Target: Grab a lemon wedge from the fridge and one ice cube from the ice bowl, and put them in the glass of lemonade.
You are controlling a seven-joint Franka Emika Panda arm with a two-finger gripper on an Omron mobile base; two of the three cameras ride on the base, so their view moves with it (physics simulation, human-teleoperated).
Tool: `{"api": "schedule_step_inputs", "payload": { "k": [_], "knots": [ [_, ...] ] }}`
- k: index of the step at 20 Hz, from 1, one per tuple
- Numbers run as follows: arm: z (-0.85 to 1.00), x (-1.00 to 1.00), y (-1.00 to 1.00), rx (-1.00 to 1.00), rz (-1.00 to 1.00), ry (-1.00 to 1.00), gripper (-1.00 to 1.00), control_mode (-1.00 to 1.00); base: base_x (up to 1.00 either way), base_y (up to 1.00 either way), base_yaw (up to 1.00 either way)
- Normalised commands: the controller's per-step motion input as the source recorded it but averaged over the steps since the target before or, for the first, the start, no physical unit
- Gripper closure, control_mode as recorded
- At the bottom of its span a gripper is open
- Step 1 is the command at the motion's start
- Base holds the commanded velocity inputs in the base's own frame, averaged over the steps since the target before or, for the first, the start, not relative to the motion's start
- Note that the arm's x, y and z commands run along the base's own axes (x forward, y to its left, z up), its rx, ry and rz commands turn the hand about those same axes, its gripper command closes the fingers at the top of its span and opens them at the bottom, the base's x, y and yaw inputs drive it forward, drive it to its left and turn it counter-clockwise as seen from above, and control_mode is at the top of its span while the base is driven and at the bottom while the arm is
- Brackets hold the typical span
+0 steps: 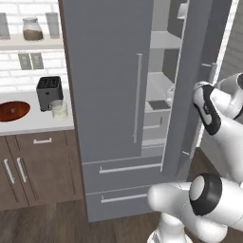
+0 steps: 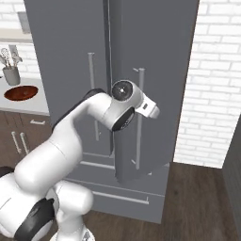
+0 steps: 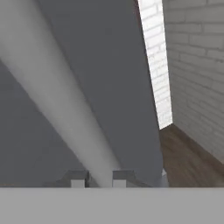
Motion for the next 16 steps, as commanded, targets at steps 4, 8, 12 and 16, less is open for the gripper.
{"api": "schedule_step_inputs", "payload": {
  "k": [4, 8, 12, 16],
  "knots": [
    [0.06, -0.46, -1.00, 0.10, -0.33, 0.00, -1.00, -1.00, 0.00, 0.00, 0.00],
    [0.25, -0.38, -0.78, 0.03, -0.26, 0.00, -1.00, -1.00, 0.00, 0.00, 0.00],
    [0.73, -0.87, -0.06, 0.02, -0.01, -0.10, -1.00, -1.00, 0.00, 0.00, 0.00],
    [1.00, -1.00, 0.00, 0.01, 0.00, -0.17, -1.00, -1.00, 0.00, 0.00, 0.00]
  ]
}}
